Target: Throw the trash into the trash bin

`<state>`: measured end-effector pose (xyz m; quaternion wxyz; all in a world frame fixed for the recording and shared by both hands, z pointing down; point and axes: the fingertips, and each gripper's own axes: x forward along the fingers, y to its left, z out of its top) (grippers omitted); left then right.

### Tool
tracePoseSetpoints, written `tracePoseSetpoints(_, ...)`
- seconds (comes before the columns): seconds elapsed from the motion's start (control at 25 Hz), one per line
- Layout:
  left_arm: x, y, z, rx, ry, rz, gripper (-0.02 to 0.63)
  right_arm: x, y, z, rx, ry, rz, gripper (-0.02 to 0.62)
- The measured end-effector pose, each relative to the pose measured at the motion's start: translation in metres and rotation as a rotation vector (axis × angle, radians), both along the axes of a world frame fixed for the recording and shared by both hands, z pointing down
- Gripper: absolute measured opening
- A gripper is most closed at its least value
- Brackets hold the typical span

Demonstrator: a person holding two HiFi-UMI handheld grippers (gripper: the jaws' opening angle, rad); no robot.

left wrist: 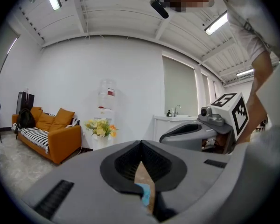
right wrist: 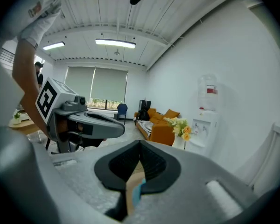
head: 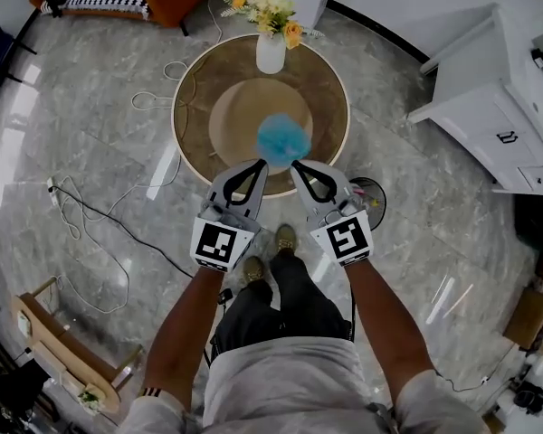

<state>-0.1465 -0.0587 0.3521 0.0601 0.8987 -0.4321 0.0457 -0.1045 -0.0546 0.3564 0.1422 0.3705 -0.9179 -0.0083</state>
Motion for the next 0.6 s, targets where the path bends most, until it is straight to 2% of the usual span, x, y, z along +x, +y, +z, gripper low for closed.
tracePoseSetpoints(0.12, 0.006, -0.009, 0.019, -0.042, -0.008, -0.013, 0.000, 0.002, -0.012, 0.019, -0.022, -0.006, -0.029, 0.002)
tracePoseSetpoints(0.36, 0.008, -0.026, 0.053, -0.070, -0.016, -0.041, 0.000, 0.004, -0.028, 0.057, -0.060, 0.008, -0.055, 0.002)
tracePoseSetpoints(0.6, 0.009, -0.037, 0.083, -0.109, -0.032, -0.029, 0.000, 0.004, -0.043, 0.092, -0.081, 0.037, -0.063, 0.019)
